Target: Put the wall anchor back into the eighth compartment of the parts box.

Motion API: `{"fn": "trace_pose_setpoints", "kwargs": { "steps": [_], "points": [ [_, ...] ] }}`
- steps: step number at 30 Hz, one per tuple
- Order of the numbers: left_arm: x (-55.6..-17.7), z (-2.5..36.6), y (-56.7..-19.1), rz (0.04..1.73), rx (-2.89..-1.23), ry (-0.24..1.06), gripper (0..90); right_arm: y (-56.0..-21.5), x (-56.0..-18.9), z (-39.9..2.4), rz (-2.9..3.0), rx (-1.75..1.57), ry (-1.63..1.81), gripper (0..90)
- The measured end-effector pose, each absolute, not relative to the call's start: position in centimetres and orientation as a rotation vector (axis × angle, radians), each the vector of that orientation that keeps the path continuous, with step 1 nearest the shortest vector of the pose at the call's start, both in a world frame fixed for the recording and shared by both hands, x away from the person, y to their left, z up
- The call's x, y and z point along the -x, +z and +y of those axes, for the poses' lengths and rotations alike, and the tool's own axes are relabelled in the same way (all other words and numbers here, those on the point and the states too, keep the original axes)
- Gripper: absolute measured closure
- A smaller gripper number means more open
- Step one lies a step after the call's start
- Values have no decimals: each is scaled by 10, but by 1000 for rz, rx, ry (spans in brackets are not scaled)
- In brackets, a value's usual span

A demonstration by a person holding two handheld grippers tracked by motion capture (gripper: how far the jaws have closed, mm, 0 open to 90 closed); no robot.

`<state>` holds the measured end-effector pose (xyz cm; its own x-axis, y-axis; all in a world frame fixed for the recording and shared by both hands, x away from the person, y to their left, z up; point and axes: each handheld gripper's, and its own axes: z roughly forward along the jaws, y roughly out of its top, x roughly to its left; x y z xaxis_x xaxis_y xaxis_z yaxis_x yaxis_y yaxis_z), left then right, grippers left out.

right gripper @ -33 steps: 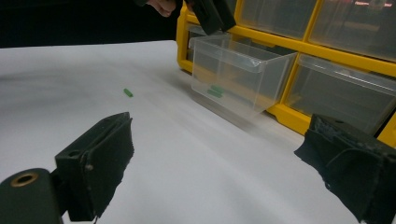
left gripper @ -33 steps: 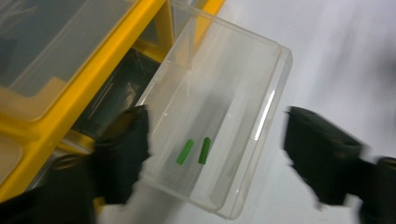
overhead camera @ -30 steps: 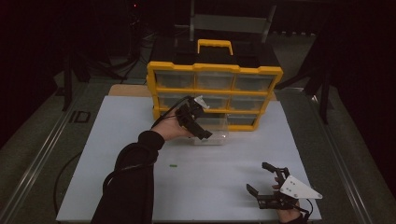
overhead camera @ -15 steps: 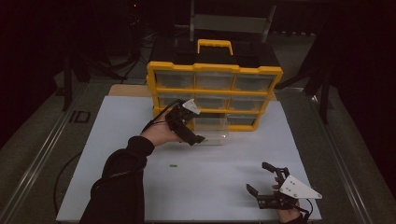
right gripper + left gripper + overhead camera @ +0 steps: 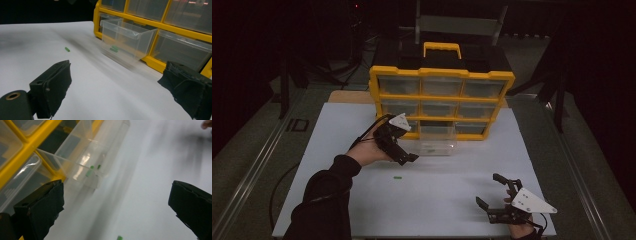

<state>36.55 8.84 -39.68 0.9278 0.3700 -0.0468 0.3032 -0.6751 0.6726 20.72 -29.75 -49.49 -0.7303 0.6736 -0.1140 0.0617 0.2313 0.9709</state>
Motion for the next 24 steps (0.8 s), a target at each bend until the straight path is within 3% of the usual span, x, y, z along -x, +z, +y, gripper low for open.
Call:
{"fn": "trace_pose_setpoints", "kwargs": {
  "steps": [24],
  "points": [
    [-331, 116, -434, 424, -2335, 83, 0, -496, -209, -294, 1996, -664, 1516, 81]
  ]
}}
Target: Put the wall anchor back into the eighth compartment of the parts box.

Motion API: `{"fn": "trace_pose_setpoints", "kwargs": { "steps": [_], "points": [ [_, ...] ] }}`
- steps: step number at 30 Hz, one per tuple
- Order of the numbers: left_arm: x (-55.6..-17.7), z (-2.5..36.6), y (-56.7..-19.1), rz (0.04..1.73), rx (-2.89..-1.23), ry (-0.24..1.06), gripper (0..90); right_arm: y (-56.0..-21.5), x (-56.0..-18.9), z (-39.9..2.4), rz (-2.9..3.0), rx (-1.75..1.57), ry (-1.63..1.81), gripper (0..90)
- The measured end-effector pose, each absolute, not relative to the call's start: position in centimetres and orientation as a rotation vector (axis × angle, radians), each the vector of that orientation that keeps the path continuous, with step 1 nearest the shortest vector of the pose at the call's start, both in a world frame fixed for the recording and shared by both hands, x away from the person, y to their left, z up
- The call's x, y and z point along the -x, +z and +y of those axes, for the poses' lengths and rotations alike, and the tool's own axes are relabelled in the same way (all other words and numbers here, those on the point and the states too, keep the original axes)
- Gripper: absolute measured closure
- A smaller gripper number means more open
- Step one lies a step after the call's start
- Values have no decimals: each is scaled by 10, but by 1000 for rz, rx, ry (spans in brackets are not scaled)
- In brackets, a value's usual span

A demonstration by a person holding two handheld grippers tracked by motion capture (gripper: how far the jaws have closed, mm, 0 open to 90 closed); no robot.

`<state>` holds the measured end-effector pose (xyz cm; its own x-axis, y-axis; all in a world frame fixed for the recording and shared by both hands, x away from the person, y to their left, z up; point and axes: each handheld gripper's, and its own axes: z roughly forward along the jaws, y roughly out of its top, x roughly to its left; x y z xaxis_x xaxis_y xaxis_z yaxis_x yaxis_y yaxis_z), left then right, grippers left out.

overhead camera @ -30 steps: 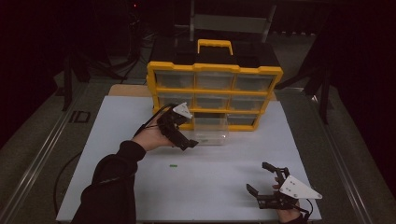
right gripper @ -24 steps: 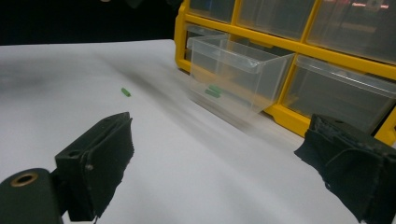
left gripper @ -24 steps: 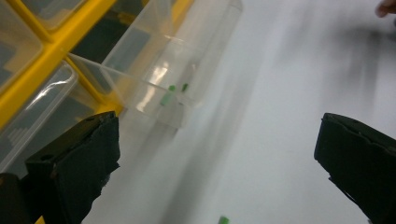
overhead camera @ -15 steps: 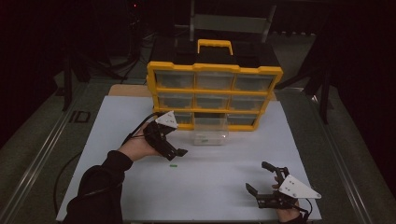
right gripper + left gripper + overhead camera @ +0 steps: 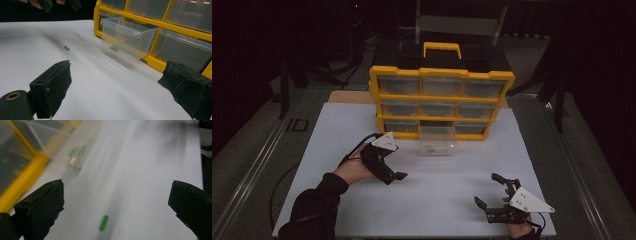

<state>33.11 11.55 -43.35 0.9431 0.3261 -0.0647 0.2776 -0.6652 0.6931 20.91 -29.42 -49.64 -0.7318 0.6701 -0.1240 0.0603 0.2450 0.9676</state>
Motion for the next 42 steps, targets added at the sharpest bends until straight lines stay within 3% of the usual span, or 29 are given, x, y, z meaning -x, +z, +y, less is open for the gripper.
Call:
{"fn": "trace_pose_setpoints", "kwargs": {
  "steps": [8, 15, 27, 34, 42],
  "points": [
    [-333, 118, -460, 441, -2360, 35, 37, -496, -209, -294, 1995, -662, 1522, 81],
    [-338, 120, -482, 459, -2386, 32, 144, -497, -209, -294, 2001, -666, 1519, 81],
    [-338, 128, -503, 465, -2422, 82, 534, -497, -209, -294, 2003, -665, 1521, 82],
    [-337, 121, -510, 455, -2461, 113, 584, -497, -209, -294, 2004, -667, 1527, 81],
    [-336, 118, -509, 421, -2491, 107, 714, -497, -209, -295, 2003, -667, 1530, 81]
  ]
}}
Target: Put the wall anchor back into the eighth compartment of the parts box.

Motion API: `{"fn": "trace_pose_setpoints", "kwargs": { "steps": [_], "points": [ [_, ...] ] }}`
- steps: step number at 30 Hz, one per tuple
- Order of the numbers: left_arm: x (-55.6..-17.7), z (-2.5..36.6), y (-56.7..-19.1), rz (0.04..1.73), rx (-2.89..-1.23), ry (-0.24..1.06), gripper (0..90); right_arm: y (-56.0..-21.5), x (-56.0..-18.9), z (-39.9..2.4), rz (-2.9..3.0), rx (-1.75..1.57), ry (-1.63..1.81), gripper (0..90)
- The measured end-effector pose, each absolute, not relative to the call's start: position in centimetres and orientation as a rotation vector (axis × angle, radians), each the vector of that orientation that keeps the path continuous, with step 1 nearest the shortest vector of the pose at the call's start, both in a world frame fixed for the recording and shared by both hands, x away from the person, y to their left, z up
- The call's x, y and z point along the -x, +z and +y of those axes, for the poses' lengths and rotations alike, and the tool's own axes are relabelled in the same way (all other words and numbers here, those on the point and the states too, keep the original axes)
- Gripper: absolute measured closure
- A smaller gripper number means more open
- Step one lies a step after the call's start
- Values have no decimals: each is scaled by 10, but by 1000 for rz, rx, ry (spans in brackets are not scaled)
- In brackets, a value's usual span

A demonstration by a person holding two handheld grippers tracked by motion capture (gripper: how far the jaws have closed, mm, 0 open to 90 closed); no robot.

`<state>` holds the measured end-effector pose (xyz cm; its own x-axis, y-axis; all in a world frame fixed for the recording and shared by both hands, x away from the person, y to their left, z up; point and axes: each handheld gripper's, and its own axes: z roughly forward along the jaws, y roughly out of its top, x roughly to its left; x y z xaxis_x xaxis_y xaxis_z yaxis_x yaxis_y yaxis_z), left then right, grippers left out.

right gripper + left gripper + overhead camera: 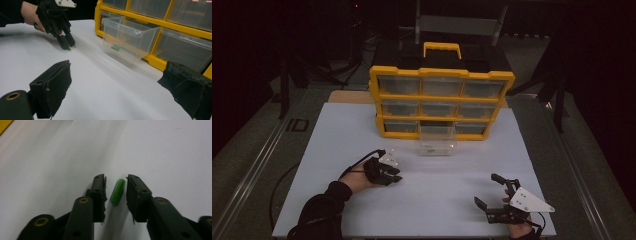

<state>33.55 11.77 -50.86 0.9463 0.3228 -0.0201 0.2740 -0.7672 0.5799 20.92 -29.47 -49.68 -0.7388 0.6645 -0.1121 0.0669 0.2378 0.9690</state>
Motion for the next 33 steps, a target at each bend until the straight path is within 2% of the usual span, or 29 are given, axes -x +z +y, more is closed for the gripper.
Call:
{"fn": "trace_pose_setpoints", "kwargs": {
  "steps": [7, 17, 33],
  "points": [
    [-334, 113, -507, 396, -2519, 82, 825, -497, -209, -295, 2001, -667, 1528, 81],
    [-339, 113, -501, 387, -2531, 62, 836, -497, -209, -294, 2001, -666, 1527, 81],
    [-354, 117, -436, 342, -2450, 122, 836, -495, -208, -295, 1991, -662, 1531, 81]
  ]
}}
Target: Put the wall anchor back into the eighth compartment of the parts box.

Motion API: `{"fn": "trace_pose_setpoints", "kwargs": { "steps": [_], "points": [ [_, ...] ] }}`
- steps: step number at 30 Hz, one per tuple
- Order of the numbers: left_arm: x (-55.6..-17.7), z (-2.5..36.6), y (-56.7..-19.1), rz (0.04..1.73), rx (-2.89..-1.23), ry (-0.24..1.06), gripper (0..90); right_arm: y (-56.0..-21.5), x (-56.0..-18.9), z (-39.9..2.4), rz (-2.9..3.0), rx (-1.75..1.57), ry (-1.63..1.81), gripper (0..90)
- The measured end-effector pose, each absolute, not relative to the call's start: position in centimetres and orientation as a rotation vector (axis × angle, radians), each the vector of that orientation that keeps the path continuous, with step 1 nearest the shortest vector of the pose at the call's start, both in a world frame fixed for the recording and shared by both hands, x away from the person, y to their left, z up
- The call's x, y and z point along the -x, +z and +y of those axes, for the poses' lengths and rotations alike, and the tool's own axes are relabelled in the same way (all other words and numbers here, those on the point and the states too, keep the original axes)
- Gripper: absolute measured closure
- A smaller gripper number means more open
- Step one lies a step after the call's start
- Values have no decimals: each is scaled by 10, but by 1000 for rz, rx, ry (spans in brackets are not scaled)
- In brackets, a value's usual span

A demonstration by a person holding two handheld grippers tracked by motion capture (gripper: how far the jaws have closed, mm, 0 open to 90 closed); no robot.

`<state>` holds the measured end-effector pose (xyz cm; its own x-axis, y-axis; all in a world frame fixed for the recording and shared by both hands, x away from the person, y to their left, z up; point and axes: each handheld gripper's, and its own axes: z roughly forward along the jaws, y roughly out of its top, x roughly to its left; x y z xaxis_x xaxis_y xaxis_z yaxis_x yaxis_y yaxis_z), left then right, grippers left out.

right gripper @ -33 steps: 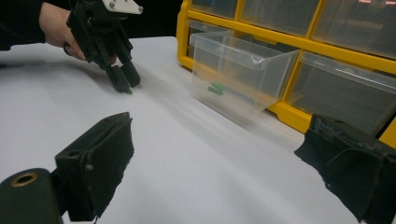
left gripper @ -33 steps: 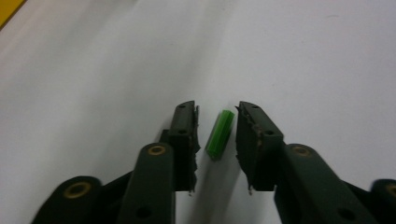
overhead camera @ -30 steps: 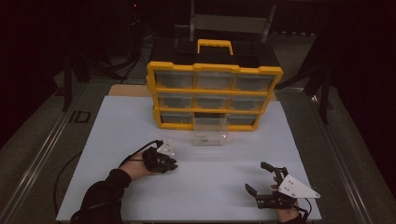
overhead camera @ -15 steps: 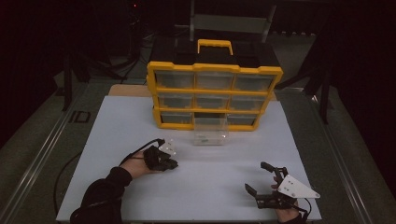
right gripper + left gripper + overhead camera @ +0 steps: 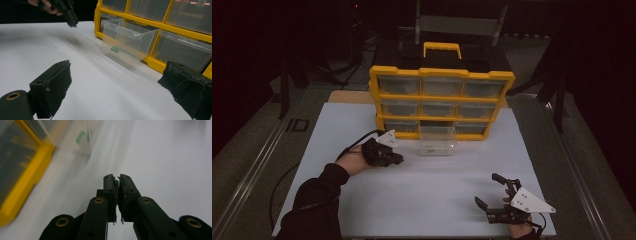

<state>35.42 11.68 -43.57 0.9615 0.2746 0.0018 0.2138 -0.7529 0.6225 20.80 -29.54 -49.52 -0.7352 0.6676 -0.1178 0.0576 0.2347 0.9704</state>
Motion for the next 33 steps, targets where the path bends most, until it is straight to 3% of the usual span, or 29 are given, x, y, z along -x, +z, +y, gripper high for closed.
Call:
{"fn": "trace_pose_setpoints", "kwargs": {
  "steps": [15, 33],
  "points": [
    [-367, 113, -383, 305, -2376, 203, 836, -495, -208, -296, 1990, -663, 1541, 82],
    [-383, 80, -330, 271, -2277, 259, 836, -495, -208, -296, 1983, -655, 1535, 82]
  ]
}}
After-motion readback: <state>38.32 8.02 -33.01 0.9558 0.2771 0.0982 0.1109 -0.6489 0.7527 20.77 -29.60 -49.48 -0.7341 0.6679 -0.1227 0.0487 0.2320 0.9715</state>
